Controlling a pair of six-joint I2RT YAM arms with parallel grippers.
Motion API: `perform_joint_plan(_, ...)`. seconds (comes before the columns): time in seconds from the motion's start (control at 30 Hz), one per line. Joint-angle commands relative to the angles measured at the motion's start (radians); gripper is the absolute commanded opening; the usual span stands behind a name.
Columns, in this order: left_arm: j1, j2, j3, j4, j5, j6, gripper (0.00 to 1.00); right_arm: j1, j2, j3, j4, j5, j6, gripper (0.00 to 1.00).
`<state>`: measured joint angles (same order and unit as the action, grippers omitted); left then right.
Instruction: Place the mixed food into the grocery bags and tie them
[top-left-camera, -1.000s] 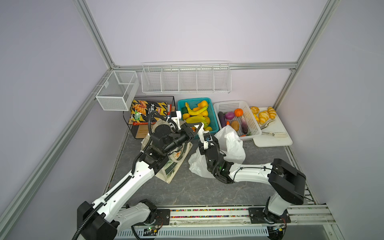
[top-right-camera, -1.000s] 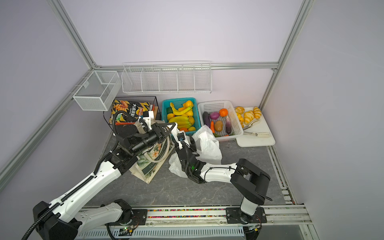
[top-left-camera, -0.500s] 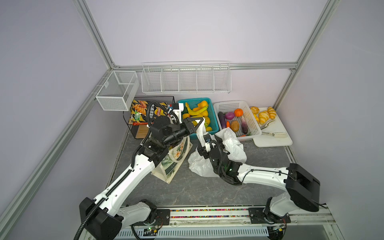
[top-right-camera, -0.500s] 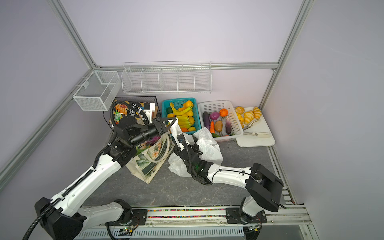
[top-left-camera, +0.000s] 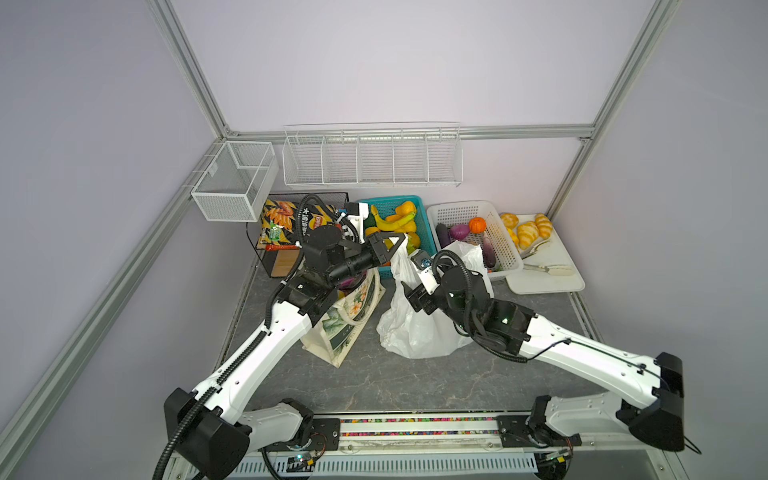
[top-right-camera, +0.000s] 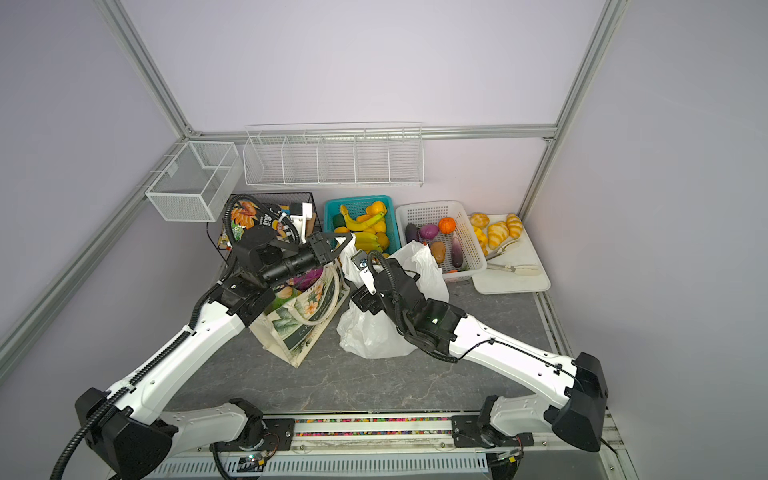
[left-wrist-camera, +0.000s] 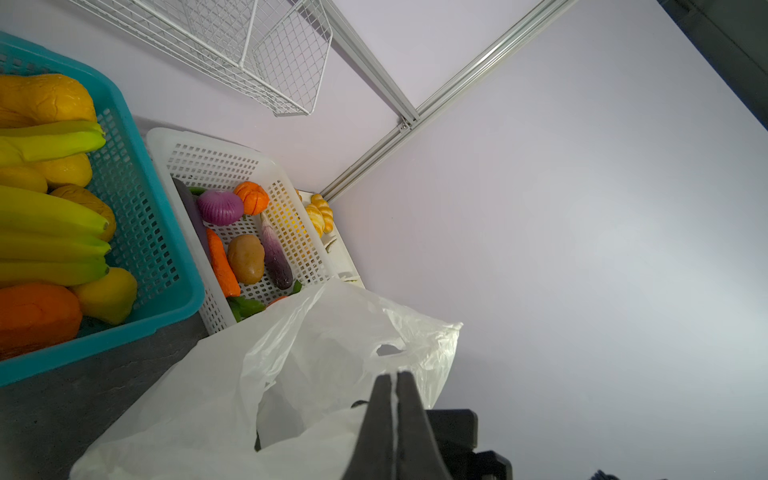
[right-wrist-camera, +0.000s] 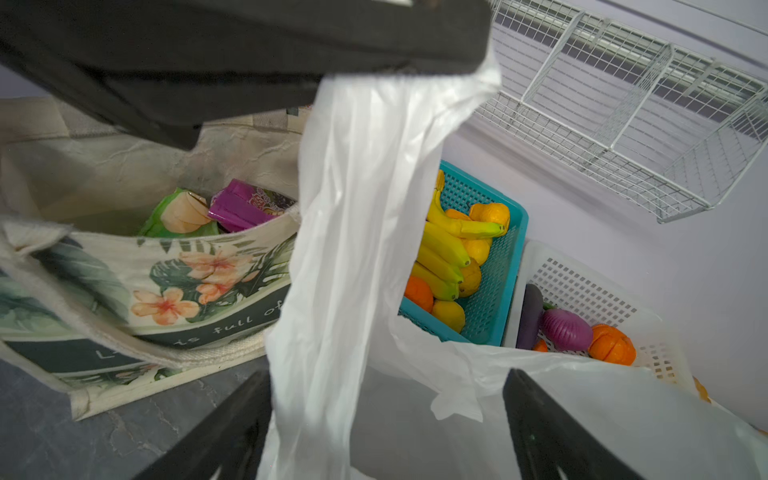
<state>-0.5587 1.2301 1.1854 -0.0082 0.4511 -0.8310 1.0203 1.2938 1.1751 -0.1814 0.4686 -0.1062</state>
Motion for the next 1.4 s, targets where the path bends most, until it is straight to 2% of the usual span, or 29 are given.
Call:
perform_joint_plan(0.0, 0.014, 0.011, 0.039, -0.014, 0.014, 0.035, 0.0, -0.021, -0.019, 0.034, -0.166, -0.147, -0.027, 0.89)
perform_joint_plan(0.1, 0.024, 0.021, 0.046, -0.019, 0.028, 0.046, 0.0, -0.046, -0.051, 0.068, -0.226, -0.275, -0.047, 0.89)
perform_joint_plan(0.23, 0.028, 0.032, 0.052, -0.028, 0.06, 0.093, 0.01, -0.103, -0.118, 0.071, -0.27, -0.385, -0.07, 0.89)
perform_joint_plan(0.3, 0.028, 0.027, 0.049, -0.027, 0.063, 0.132, 0.12, -0.131, -0.162, 0.068, -0.282, -0.434, -0.072, 0.9)
perform_joint_plan(0.4, 0.029, -0.006, 0.04, -0.052, 0.021, 0.22, 0.33, -0.156, -0.234, 0.058, -0.294, -0.438, -0.062, 0.91)
perform_joint_plan(0.57, 0.029, -0.108, 0.023, -0.132, -0.101, 0.351, 0.59, -0.178, -0.343, 0.035, -0.344, -0.29, -0.04, 0.91)
perform_joint_plan(0.63, 0.029, -0.156, 0.006, -0.136, -0.134, 0.382, 0.66, -0.209, -0.39, 0.011, -0.354, -0.253, -0.012, 0.91)
perform_joint_plan(0.73, 0.017, -0.233, -0.007, -0.15, -0.201, 0.433, 0.69, -0.316, -0.455, -0.019, -0.378, -0.274, 0.062, 0.91)
perform_joint_plan(0.8, -0.015, -0.275, -0.005, -0.169, -0.275, 0.486, 0.72, -0.389, -0.49, -0.045, -0.373, -0.333, 0.099, 0.92)
perform_joint_plan(0.87, -0.078, -0.295, 0.024, -0.198, -0.336, 0.56, 0.73, -0.456, -0.505, -0.059, -0.374, -0.404, 0.129, 0.92)
perform_joint_plan(0.93, -0.154, -0.274, 0.08, -0.249, -0.351, 0.623, 0.73, -0.499, -0.5, -0.072, -0.378, -0.453, 0.154, 0.93)
perform_joint_plan(1.03, -0.284, -0.175, 0.205, -0.343, -0.36, 0.71, 0.71, -0.566, -0.506, -0.132, -0.329, -0.51, 0.209, 1.0)
perform_joint_plan(1.13, -0.384, -0.038, 0.354, -0.436, -0.344, 0.767, 0.7, -0.648, -0.512, -0.187, -0.264, -0.617, 0.27, 0.91)
perform_joint_plan(1.23, -0.392, 0.103, 0.479, -0.487, -0.284, 0.728, 0.67, -0.704, -0.507, -0.217, -0.24, -0.662, 0.316, 0.81)
perform_joint_plan(1.37, -0.392, 0.275, 0.643, -0.582, -0.259, 0.758, 0.68, -0.715, -0.534, -0.255, -0.248, -0.611, 0.322, 0.74)
